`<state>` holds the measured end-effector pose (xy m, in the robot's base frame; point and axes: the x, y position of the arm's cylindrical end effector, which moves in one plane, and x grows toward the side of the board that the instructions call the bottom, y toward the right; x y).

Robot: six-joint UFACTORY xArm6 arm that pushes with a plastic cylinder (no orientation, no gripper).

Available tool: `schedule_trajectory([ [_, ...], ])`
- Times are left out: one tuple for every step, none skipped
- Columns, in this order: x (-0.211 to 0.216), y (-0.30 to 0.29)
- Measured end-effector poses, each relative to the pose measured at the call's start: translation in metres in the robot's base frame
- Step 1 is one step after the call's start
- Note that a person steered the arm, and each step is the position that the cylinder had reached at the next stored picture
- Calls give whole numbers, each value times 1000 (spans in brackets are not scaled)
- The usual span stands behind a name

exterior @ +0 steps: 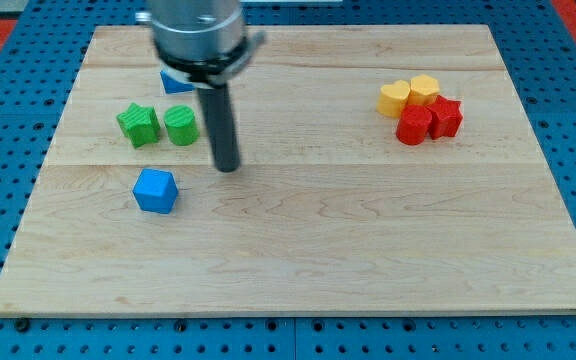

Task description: Arrange the red blocks at the center of the board

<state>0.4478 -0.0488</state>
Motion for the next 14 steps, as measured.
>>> schedule_trajectory([
  [1, 69],
  [1, 141],
  [1, 209],
  [-27, 269],
  [-61, 318],
  [-90, 303],
  [-89, 242],
  [-57, 202],
  [-34, 227],
  [-11, 212],
  [-18, 168],
  [-42, 151],
  [-56, 99],
  [-58, 49],
])
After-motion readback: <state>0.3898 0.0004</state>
